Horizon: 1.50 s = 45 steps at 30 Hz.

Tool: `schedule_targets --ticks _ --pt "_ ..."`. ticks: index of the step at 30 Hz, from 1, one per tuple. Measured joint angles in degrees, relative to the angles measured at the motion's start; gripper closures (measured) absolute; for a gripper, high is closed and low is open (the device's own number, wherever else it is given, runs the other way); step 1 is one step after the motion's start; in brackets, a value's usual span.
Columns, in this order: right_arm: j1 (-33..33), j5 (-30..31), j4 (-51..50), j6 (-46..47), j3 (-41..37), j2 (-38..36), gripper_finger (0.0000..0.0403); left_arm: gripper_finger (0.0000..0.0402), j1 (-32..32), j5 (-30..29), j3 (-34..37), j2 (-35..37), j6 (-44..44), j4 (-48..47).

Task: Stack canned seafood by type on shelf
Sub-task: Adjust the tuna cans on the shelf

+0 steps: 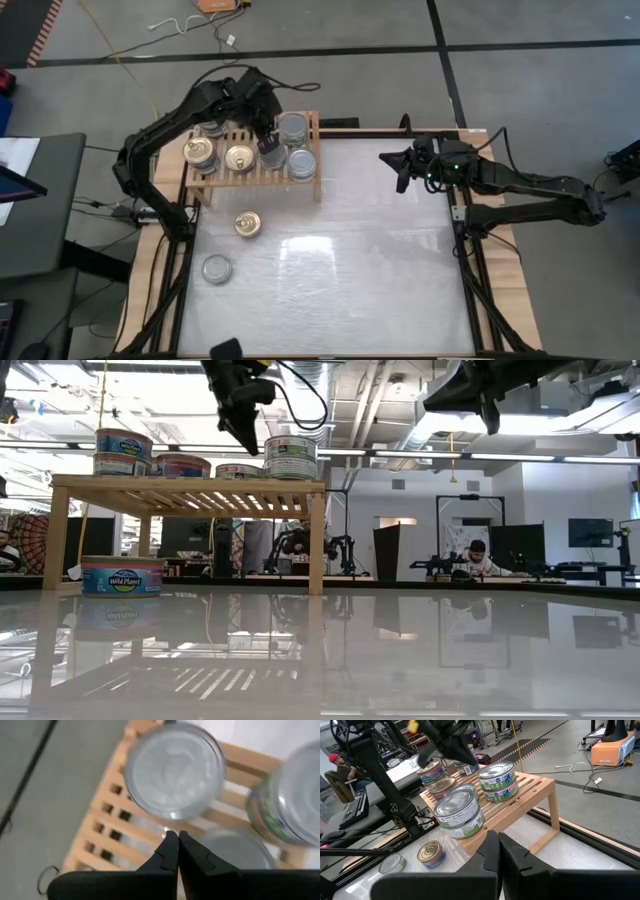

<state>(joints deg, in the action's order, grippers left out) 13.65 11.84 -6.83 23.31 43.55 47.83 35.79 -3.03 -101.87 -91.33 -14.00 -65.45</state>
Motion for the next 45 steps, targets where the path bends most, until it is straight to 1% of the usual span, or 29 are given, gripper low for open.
schedule_targets --ticks 6,10,13,20,25,31,42,45 --pt "0.0 0.0 0.0 0.0 0.0 0.0 0.0378 0.0402 1.1 0.5 0.0 -0.6 -1.6 7.5" --pt "0.0 0.0 0.0 0.0 0.0 0.0 0.0378 0.0401 1.5 2.3 -0.1 -0.7 -3.0 9.9" --pt "0.0 0.0 0.0 0.0 0.0 0.0 0.0378 0.0401 1.5 4.7 -0.1 -1.6 -3.7 11.8" --pt "0.1 0.0 0.0 0.2 0.0 0.0 0.0378 0.0401 2.3 8.9 0.0 -5.0 -3.4 10.7" --pt "0.4 0.0 -0.1 0.2 0.0 0.0 0.0378 0.0401 2.3 8.9 -0.1 -7.0 -3.3 12.2" --pt "0.4 0.0 -0.2 0.2 0.0 0.0 0.0378 0.0401 2.6 9.0 -0.2 -9.0 -2.8 16.2" --pt "0.4 0.0 -0.2 0.2 0.0 0.0 0.0378 0.0401 3.3 7.9 -0.1 -8.9 -1.3 19.2" --pt "0.4 0.0 -0.2 0.2 0.0 0.0 0.0378 0.0401 3.1 7.7 -1.9 -9.0 0.1 17.3"
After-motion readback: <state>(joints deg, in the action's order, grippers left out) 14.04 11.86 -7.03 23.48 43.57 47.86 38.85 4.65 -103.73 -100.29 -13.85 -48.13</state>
